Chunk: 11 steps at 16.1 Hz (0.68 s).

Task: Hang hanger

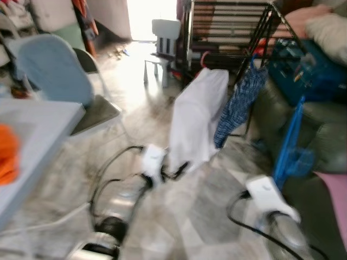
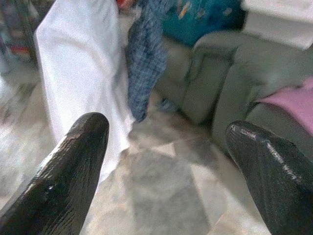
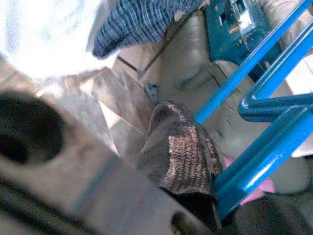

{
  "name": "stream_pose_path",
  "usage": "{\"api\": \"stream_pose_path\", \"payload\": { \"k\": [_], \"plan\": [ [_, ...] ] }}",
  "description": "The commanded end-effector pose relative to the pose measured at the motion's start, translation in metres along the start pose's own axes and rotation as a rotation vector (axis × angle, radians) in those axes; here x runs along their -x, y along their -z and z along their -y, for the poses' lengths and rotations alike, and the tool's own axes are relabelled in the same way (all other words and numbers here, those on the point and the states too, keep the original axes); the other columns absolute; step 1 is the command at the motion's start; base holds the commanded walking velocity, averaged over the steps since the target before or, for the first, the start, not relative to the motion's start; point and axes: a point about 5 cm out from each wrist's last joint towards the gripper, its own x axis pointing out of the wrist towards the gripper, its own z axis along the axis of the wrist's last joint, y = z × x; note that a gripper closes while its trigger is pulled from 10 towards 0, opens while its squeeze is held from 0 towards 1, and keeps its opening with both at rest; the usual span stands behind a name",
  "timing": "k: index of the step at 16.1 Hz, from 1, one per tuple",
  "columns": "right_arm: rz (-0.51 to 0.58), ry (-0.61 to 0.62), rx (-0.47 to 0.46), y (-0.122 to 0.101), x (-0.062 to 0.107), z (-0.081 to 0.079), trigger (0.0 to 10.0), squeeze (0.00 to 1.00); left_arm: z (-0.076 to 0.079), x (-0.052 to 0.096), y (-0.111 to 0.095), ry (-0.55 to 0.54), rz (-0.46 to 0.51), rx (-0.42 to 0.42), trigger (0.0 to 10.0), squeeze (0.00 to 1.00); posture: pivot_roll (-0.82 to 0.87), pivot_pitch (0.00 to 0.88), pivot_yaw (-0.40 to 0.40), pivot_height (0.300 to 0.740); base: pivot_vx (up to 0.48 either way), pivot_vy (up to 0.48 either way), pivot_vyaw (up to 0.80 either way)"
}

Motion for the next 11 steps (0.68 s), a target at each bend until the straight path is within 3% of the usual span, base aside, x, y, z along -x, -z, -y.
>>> {"api": "stream_pose_path", "payload": {
  "k": [1,11],
  "plan": [
    [-0.005,0.053,0.003,0.0,0.002,0.014,10.0,0.0,0.012,-0.01,-0.006,0.038,0.017,-0.001,10.0,0.0,-0.03,0.0,-0.015,0.74,0.472,0.0,0.0],
    [-0.075,0.122,0.019,0.009,0.002,0.026,10.0,0.0,0.018,-0.012,-0.004,0.057,0.005,-0.005,10.0,0.0,-0.03,0.0,-0.014,0.74,0.472,0.0,0.0]
  ]
}}
